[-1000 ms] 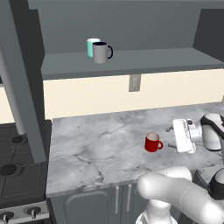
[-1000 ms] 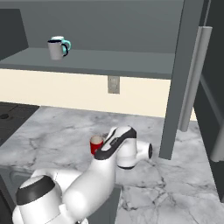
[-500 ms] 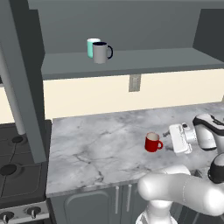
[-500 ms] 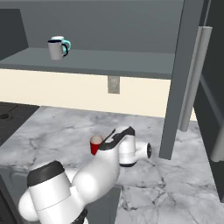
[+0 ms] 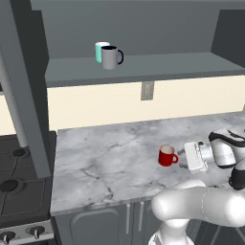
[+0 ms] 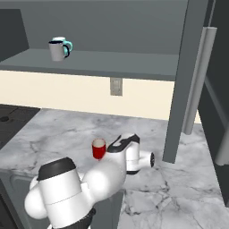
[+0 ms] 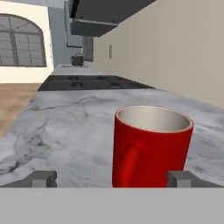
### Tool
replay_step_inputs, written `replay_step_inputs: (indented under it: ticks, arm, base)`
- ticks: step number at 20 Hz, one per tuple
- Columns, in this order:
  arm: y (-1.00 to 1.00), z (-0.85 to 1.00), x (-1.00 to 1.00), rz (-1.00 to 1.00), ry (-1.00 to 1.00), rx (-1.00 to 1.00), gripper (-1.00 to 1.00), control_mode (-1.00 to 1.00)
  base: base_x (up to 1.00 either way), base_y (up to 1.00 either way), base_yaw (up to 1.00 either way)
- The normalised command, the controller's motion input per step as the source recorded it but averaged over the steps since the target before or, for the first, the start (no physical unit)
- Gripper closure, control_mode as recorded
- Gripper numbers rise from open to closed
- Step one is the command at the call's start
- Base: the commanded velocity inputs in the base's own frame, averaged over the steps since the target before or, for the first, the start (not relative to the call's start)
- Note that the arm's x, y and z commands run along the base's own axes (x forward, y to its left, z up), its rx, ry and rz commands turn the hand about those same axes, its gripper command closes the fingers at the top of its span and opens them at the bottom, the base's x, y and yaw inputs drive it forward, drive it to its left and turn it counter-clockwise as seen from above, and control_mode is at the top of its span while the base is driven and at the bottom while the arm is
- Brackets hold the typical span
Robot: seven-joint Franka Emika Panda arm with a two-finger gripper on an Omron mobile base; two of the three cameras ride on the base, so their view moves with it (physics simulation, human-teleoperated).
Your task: Pick the mug on the counter and place it in the cabinet with the handle facing the right, like the mugs already inside.
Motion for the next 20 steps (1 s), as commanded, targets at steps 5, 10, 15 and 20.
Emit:
replay_step_inputs:
  ticks: [5,10,15,20]
  arm:
    - [0.00,-0.12,0.08,-0.05,0.08,0.07,-1.00,-1.00]
    - [0.00,-0.12,0.19,-0.05,0.05,0.07,-1.00,-1.00]
    - [0.00,-0.04,0.20,-0.04,0.01,0.04,-1.00,-1.00]
    - [0.00,-0.02,0.02,0.00,0.00,0.01,-1.00,-1.00]
  base:
    - [0.00,0.00,0.00]
    - [0.00,0.00,0.00]
    - [0.00,0.00,0.00]
    - [0.00,0.00,0.00]
